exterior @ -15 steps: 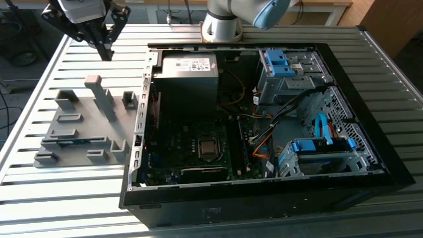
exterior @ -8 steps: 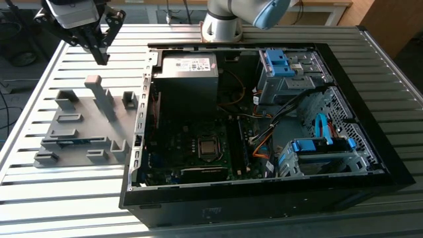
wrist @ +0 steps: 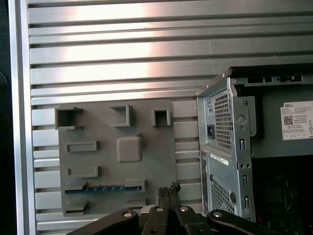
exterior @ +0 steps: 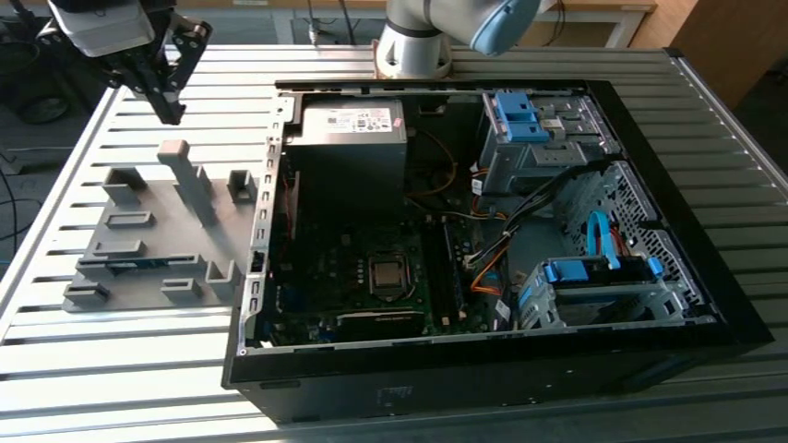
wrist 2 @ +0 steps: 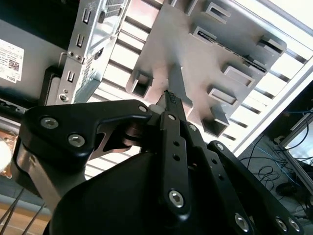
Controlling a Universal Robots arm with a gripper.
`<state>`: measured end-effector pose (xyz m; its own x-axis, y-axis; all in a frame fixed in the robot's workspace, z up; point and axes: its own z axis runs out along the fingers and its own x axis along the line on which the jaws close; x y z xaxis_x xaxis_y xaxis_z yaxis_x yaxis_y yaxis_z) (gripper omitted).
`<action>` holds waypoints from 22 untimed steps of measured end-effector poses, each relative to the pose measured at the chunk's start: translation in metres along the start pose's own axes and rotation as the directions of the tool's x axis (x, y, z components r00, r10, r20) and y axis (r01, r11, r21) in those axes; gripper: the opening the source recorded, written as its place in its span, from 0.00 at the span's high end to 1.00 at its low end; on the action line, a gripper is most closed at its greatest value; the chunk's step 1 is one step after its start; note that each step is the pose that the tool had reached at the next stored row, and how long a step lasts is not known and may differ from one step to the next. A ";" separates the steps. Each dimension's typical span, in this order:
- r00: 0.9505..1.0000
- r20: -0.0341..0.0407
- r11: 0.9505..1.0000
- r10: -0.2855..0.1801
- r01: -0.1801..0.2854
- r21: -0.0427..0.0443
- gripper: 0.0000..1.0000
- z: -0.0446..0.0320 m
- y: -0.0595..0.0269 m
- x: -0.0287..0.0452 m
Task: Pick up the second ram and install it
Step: 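Reach for the second ram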
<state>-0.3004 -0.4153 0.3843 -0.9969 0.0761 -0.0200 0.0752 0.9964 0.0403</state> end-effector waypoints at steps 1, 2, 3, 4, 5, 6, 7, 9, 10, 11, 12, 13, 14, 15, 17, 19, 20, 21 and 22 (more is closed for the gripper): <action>1.000 0.000 1.000 0.000 0.000 0.000 0.89 0.0000 -0.0003 0.0029; 1.000 0.000 1.000 0.000 0.000 0.000 0.89 0.0000 -0.0006 0.0056; 1.000 0.000 1.000 0.000 0.000 0.000 0.89 0.0000 -0.0009 0.0083; 1.000 0.000 1.000 0.000 0.000 0.000 0.89 0.0000 -0.0011 0.0106; 1.000 0.000 1.000 0.000 0.000 0.000 0.89 -0.0001 -0.0012 0.0122; 1.000 0.000 1.000 0.000 0.000 0.000 0.89 -0.0001 -0.0014 0.0135; 1.000 0.000 1.000 0.000 0.000 0.000 0.89 -0.0001 -0.0015 0.0152; 1.000 0.000 1.000 0.000 0.000 0.000 0.89 -0.0003 -0.0018 0.0198; 1.000 0.000 1.000 0.000 0.000 0.000 0.89 -0.0003 -0.0020 0.0224; 1.000 0.000 1.000 0.000 0.000 0.000 0.89 -0.0004 -0.0022 0.0247; 1.000 0.000 1.000 0.000 0.000 0.000 0.89 -0.0004 -0.0024 0.0269; 1.000 0.000 1.000 0.000 0.000 0.000 0.89 -0.0004 -0.0027 0.0292; 1.000 0.000 1.000 0.000 0.000 0.000 0.89 -0.0005 -0.0032 0.0313; 1.000 0.000 1.000 0.000 0.000 0.000 0.89 -0.0005 -0.0039 0.0331; 1.000 0.000 1.000 0.000 0.000 0.000 0.89 -0.0006 -0.0057 0.0364; 1.000 0.000 1.000 0.000 0.000 0.000 0.89 -0.0007 -0.0080 0.0404; 1.000 0.000 1.000 0.000 0.000 0.000 0.89 -0.0007 -0.0092 0.0424; 1.000 0.000 1.000 0.000 0.000 0.000 0.89 -0.0008 -0.0103 0.0445; 1.000 0.000 1.000 0.000 0.000 0.000 0.89 -0.0008 -0.0115 0.0465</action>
<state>-0.3477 -0.4233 0.3837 -0.9969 0.0762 -0.0201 0.0753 0.9963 0.0404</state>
